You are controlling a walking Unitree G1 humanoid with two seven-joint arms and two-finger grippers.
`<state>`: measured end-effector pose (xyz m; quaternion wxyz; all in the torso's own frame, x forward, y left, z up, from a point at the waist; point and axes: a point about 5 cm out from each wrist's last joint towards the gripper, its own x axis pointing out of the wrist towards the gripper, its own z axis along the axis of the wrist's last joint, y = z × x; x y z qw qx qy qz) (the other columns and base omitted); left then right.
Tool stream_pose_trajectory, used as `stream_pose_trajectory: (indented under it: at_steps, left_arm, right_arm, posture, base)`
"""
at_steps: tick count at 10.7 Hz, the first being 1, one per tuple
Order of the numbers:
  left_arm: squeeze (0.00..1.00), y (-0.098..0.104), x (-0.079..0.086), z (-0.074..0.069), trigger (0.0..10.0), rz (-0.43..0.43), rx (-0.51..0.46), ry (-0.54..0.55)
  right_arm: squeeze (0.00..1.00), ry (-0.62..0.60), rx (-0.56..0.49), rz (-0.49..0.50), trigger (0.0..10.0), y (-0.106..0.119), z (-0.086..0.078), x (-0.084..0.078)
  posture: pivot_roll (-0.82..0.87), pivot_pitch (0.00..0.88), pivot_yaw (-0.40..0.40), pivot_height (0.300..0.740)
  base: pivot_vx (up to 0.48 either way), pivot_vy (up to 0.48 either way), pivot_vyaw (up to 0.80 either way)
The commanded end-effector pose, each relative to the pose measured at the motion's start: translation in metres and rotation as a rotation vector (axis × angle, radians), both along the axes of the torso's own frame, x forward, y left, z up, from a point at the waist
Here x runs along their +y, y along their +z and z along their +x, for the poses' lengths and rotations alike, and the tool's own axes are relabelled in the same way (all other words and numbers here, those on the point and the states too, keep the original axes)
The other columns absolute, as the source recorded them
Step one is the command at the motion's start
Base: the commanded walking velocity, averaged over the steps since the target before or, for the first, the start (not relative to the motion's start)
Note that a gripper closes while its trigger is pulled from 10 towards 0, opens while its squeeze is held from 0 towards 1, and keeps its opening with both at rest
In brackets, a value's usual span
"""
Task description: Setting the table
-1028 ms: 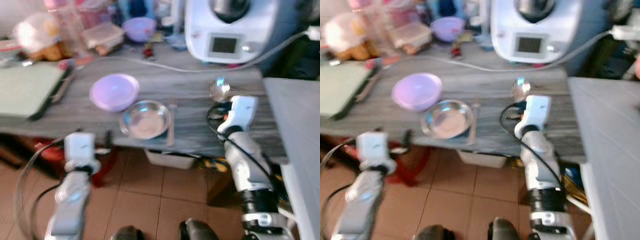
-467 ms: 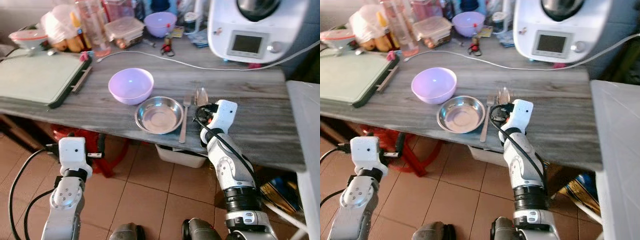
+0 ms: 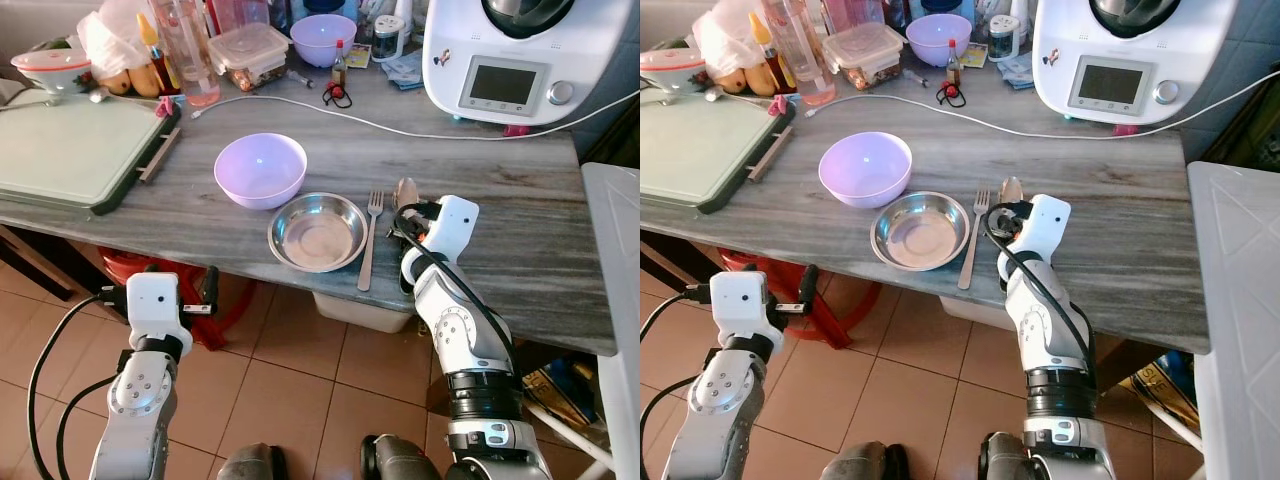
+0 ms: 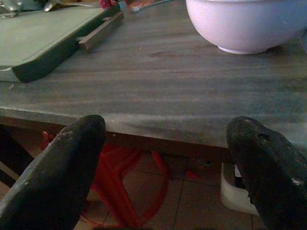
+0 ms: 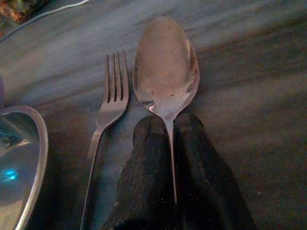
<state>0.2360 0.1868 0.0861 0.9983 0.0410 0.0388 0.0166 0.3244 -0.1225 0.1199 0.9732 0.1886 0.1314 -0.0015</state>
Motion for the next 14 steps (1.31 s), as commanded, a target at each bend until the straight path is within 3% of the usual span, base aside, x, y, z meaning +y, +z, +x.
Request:
stream_pose_trajectory:
  at_steps: [1,8,9,10,11,14]
  left_arm:
    - [0.00,0.002,0.000,0.000,10.0,-0.004,-0.001,-0.010]
    - [0.00,0.001,-0.007,0.003,10.0,-0.021,-0.003,-0.028]
    - [0.00,0.001,-0.007,0.004,10.0,-0.023,-0.003,-0.030]
    - [0.00,0.001,-0.008,0.004,10.0,-0.024,-0.003,-0.032]
    - [0.00,0.001,-0.008,0.004,10.0,-0.024,-0.004,-0.033]
    - [0.00,0.001,-0.008,0.006,10.0,-0.024,-0.008,-0.036]
  right_arm:
    - [0.00,0.000,0.055,0.024,0.0,-0.008,-0.005,0.002]
    - [0.00,0.007,0.120,0.076,0.0,-0.013,-0.016,0.010]
    - [0.00,0.002,0.129,0.074,1.7,-0.014,-0.016,0.008]
    - [0.00,0.003,0.133,0.068,10.0,-0.015,-0.016,0.007]
    - [1.00,0.000,0.134,0.064,10.0,-0.015,-0.016,0.006]
    - [1.00,0.017,0.108,0.046,10.0,-0.011,-0.015,0.006]
  posture:
    - [-0.02,0.141,0.062,0.740]
    - [-0.03,0.137,0.061,0.740]
    - [-0.03,0.135,0.061,0.740]
    - [-0.03,0.132,0.061,0.740]
    - [-0.03,0.131,0.061,0.740]
    - [-0.03,0.129,0.062,0.740]
  base:
    - [0.000,0.000,0.00]
    - [0.000,0.000,0.00]
    - [0.000,0.000,0.00]
    - [0.000,0.000,0.00]
    - [0.000,0.000,0.00]
    - [0.000,0.000,0.00]
